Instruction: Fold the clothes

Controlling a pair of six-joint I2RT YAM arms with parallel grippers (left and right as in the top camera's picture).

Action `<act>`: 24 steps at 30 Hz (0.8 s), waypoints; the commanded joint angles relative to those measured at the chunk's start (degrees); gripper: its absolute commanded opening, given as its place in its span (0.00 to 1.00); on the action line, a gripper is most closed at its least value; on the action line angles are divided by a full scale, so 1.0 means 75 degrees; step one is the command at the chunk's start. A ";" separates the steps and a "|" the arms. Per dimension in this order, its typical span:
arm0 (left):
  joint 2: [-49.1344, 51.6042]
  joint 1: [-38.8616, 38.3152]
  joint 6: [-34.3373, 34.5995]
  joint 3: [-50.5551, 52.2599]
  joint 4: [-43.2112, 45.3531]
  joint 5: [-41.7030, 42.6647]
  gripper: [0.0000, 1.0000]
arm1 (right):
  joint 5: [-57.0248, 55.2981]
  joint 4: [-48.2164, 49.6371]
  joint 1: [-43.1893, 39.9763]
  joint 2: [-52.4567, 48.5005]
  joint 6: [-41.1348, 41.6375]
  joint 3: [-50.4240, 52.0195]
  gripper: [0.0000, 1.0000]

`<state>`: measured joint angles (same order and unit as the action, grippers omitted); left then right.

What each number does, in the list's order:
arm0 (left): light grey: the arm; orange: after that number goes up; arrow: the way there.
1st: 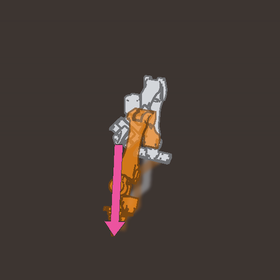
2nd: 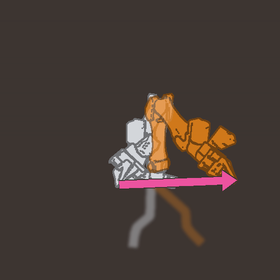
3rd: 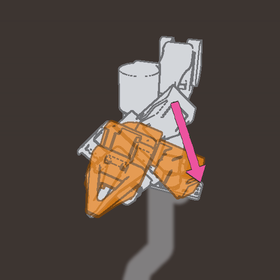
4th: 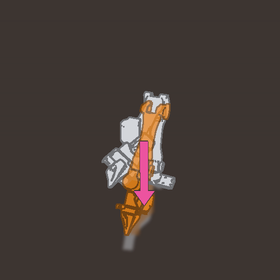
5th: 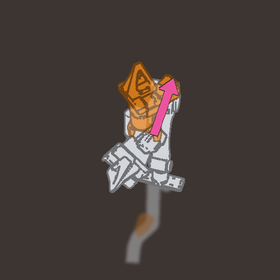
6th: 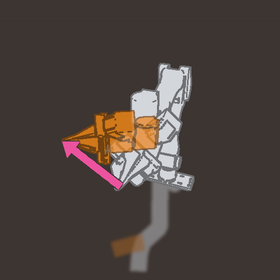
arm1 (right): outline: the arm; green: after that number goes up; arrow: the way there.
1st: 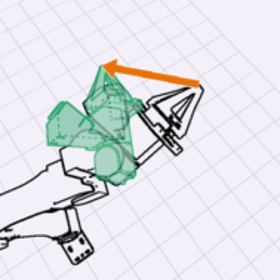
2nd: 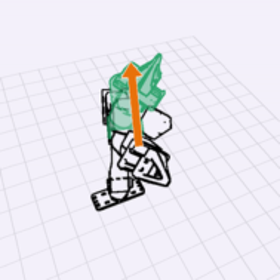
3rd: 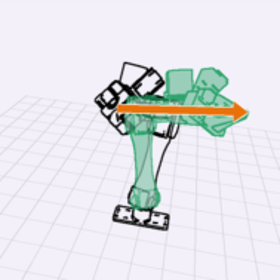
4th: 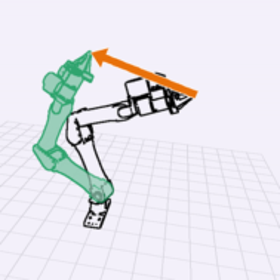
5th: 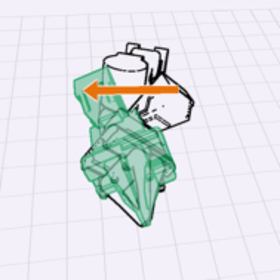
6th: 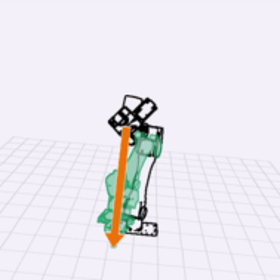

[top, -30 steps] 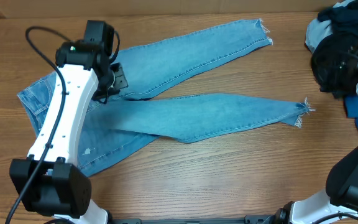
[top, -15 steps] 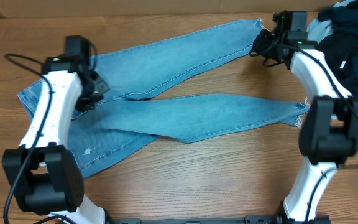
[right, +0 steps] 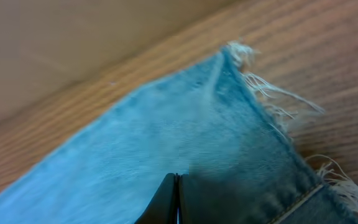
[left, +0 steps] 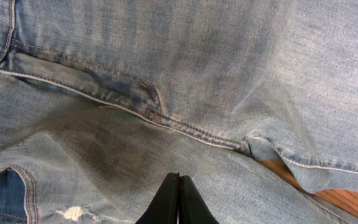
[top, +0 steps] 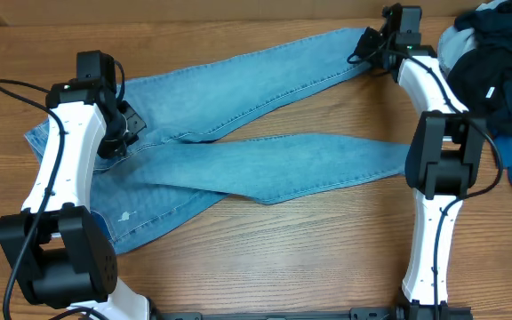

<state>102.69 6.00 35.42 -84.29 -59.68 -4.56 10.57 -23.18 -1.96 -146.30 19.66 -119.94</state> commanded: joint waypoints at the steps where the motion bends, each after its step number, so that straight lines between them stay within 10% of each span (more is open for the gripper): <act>1: 0.0198 -0.0003 -0.0160 0.0082 0.0061 -0.0055 0.04 | -0.0455 0.0009 -0.0076 -0.0321 0.0157 -0.0219 0.04; 24: 0.1341 -0.0003 -0.1431 0.0082 0.1574 -0.0128 0.04 | -0.3287 -0.6493 -0.0968 -0.0411 0.1431 -0.2060 0.04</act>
<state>107.42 6.00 28.36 -84.25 -48.10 -5.76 -9.39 -69.49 -6.83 -148.14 24.14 -133.84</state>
